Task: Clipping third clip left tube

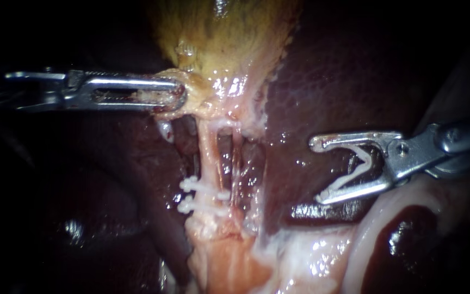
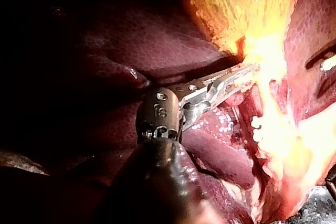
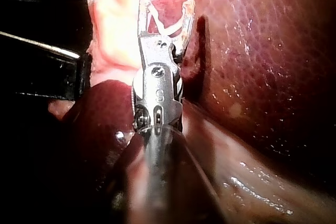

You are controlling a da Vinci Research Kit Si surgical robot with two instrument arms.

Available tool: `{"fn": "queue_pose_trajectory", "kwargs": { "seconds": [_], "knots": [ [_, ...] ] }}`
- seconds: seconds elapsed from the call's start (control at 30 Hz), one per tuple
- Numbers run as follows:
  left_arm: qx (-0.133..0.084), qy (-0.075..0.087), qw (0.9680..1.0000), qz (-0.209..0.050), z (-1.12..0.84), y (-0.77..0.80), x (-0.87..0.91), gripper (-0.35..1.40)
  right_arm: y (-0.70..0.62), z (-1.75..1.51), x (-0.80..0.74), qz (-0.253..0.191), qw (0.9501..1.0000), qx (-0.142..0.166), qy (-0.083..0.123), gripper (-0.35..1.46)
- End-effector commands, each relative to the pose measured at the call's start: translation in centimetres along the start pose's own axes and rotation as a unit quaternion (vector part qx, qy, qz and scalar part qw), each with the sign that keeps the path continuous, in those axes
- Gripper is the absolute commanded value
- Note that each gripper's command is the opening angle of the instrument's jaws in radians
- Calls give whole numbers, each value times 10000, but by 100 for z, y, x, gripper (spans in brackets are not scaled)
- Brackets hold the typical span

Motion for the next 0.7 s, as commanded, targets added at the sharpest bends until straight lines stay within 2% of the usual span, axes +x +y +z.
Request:
{"fn": "queue_pose_trajectory", "kwargs": {
  "seconds": [0.03,0.2,0.3,0.43,0.57,0.7],
  "knots": [
    [-8,3,10000,-23,-8,2,6,-35,0,1,0,3,10000,-5,-1,50],
    [23,248,9996,-104,-56,19,39,-35,2,2,0,5,10000,4,1,50],
    [40,326,9994,-78,-75,25,46,-35,3,3,2,10,10000,1,2,50],
    [56,333,9994,-77,-80,25,45,-35,3,12,7,43,10000,60,17,50],
    [65,339,9994,-73,-77,25,43,-35,2,34,16,543,9984,132,41,50],
    [65,339,9994,-72,-77,25,43,-35,4,67,24,1117,9934,220,134,50]
  ]
}}
